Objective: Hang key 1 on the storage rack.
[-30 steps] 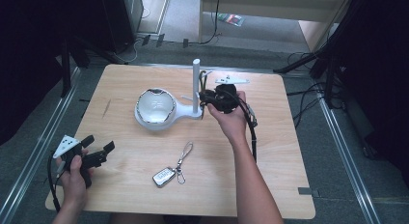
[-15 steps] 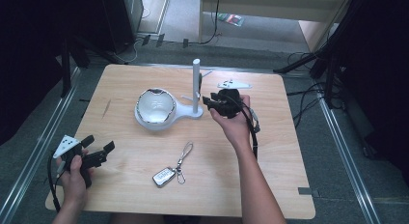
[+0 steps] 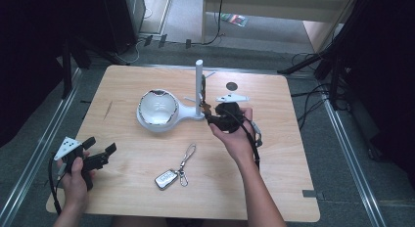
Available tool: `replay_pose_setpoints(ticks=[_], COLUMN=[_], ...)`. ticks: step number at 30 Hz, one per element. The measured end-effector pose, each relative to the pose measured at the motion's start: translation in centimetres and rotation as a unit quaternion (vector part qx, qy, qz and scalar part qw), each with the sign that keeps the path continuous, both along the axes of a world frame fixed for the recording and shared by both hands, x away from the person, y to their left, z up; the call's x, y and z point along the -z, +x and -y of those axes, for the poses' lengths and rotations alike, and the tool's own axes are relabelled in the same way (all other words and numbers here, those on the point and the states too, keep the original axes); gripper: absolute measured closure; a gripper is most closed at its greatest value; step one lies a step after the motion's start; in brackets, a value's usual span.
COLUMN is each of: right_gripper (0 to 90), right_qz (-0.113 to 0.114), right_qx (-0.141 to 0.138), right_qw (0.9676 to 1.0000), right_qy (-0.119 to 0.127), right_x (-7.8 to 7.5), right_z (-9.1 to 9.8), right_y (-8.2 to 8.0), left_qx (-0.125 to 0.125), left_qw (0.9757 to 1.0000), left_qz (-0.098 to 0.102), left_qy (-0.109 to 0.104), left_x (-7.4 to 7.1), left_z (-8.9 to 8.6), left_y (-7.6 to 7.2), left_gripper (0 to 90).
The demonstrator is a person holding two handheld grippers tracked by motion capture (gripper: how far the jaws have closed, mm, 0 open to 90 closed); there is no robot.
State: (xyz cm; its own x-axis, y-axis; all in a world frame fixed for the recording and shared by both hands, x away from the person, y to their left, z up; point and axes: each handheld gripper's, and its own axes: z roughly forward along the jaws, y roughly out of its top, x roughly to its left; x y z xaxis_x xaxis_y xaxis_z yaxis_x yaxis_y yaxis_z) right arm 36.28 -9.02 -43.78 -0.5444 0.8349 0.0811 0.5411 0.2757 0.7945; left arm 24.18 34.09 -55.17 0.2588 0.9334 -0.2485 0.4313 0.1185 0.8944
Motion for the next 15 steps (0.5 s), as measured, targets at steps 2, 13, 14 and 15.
replay_pose_setpoints(ticks=[2,13,14,15], right_gripper=[56.1,52.7,51.9,51.9], right_qz=[-0.007,-0.058,-0.062,-0.062], right_qx=[0.001,0.017,0.020,0.020], right_qw=[1.0000,0.9980,0.9977,0.9977], right_qy=[0.001,-0.020,-0.022,-0.022], right_x=[0.1,1.4,1.6,1.6], right_z=[-0.1,-1.7,-1.8,-1.8], right_y=[-0.2,-2.7,-2.9,-2.9], left_qx=[0.000,-0.001,0.000,0.000], left_qw=[1.0000,1.0000,1.0000,1.0000], left_qz=[0.000,0.001,0.001,0.001], left_qy=[0.000,0.001,0.001,0.001], left_x=[0.0,0.0,0.0,0.0], left_z=[0.0,0.1,0.1,0.1], left_y=[0.0,0.0,0.0,0.0], left_gripper=[6.9,6.9,7.0,6.9])
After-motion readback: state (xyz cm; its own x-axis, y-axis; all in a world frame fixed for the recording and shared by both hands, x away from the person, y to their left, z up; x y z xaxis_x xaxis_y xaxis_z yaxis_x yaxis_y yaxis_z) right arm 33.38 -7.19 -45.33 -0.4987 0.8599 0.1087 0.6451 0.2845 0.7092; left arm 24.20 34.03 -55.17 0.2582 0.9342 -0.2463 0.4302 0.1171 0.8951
